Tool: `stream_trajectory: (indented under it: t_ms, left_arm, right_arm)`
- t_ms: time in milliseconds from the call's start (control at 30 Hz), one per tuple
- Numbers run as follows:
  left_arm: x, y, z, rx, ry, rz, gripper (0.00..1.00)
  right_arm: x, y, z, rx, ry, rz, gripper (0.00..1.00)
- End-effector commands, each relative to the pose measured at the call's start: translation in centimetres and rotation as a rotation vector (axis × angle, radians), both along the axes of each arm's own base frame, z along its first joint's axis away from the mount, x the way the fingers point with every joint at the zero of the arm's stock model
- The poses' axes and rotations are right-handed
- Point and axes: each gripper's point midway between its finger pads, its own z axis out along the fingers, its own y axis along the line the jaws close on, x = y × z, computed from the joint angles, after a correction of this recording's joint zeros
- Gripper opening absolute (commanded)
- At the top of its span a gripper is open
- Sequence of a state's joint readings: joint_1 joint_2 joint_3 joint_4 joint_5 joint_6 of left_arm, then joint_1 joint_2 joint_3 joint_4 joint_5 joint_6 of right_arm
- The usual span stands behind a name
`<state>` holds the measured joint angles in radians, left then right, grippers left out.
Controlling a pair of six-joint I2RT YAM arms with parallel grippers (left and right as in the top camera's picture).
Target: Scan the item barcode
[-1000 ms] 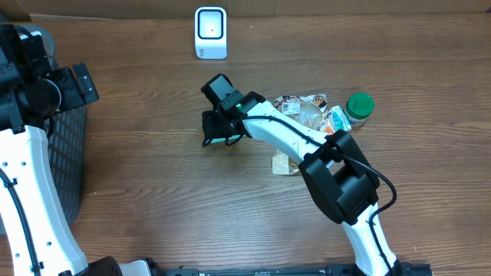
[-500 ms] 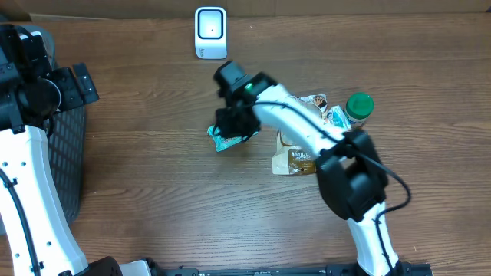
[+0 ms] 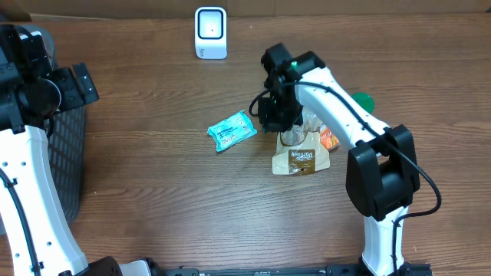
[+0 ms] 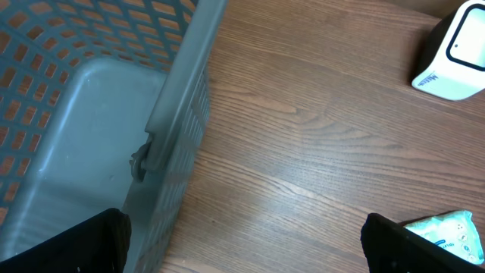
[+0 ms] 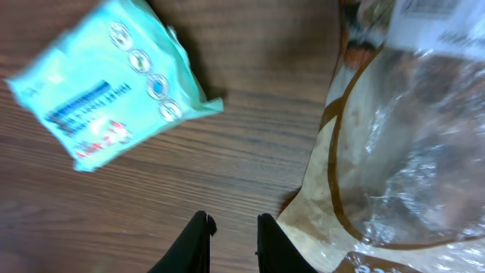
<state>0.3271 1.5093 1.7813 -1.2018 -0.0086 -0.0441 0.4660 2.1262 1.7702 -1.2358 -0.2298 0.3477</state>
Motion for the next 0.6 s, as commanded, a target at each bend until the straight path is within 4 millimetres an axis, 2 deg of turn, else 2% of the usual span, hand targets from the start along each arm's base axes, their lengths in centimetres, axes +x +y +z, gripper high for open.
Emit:
stream_trajectory:
  t_ms: [0,367,567]
  left_arm:
    - [0.2,0.1,0.7,0.020,-0.014,-0.017,1.00]
    - [0.2,0.1,0.7,0.020,-0.014,-0.017,1.00]
    - [0.2,0.1,0.7,0.020,-0.014,-0.017,0.99]
  right_arm:
    - [-0.5,-0.1,-0.5,-0.009,-0.008,0.019,0.18]
    - [-1.1,1.0,-3.8,-0.029,0.034,-0.057,0.17]
    - [-0.4,1.6,-5.6,-0.046,0.029,-0.118,0.16]
